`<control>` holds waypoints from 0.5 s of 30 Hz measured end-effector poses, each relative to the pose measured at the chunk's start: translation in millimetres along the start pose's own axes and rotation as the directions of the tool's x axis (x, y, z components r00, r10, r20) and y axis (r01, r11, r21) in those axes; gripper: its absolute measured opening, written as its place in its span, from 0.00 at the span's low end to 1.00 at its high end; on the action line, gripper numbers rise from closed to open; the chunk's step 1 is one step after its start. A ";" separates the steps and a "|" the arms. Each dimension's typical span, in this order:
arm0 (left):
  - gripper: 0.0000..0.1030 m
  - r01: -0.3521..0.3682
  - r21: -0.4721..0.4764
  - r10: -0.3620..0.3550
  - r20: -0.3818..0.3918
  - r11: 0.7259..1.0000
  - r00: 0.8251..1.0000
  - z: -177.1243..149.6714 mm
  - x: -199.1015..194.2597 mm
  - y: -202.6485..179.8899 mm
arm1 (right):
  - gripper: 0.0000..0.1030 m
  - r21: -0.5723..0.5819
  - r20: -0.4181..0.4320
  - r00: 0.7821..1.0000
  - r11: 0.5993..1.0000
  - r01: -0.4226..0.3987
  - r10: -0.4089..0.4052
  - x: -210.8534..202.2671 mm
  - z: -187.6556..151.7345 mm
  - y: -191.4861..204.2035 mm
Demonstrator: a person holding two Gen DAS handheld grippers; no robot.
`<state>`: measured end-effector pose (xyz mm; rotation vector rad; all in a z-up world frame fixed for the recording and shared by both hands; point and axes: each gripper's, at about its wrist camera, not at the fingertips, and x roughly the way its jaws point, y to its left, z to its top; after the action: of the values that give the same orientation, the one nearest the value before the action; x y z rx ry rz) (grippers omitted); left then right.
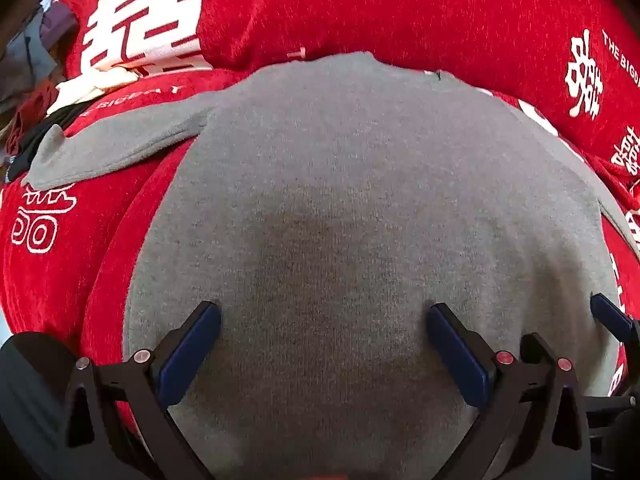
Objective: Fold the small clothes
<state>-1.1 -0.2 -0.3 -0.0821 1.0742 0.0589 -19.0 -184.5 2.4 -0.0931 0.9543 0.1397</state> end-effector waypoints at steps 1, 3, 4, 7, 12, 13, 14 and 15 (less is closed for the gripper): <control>1.00 -0.003 0.002 0.003 0.020 1.000 1.000 -0.5 0.0 -0.5 | 1.00 -0.002 -0.003 1.000 1.000 0.003 -0.003 -0.3 0.1 0.2; 1.00 0.000 -0.008 0.000 0.063 1.000 0.998 -5.5 -2.6 0.6 | 1.00 -0.003 -0.003 1.000 1.000 0.004 -0.004 -0.8 0.2 -0.1; 1.00 -0.008 -0.006 0.008 0.064 1.000 0.998 -5.2 -3.4 -0.2 | 1.00 -0.002 -0.004 1.000 1.000 0.005 -0.005 -1.0 0.2 -0.3; 1.00 -0.009 0.009 0.009 0.080 1.000 0.997 -5.7 -5.2 -0.8 | 1.00 0.004 0.000 1.000 1.000 0.006 -0.006 0.6 -0.5 0.9; 1.00 0.006 0.024 -0.009 0.108 1.000 0.994 -9.3 -9.4 -2.4 | 1.00 0.028 -0.013 1.000 0.999 0.028 -0.027 2.6 -1.1 5.2; 1.00 0.009 0.029 -0.012 0.113 1.000 0.993 -10.0 -10.0 -1.8 | 1.00 0.035 -0.018 0.999 0.999 0.031 -0.030 3.4 -0.9 6.1; 1.00 0.015 0.031 -0.019 0.117 0.999 0.993 -10.5 -10.2 -0.5 | 1.00 0.043 -0.023 0.999 0.999 0.030 -0.029 2.0 0.4 3.3; 1.00 0.022 0.034 -0.026 0.116 0.999 0.993 -10.7 -9.9 1.3 | 1.00 0.054 -0.029 0.999 0.998 0.033 -0.032 2.4 1.3 3.1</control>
<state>-15.3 0.0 3.3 -0.0617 0.9567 0.0245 -17.0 -181.1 1.1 -0.0609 0.9837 0.0827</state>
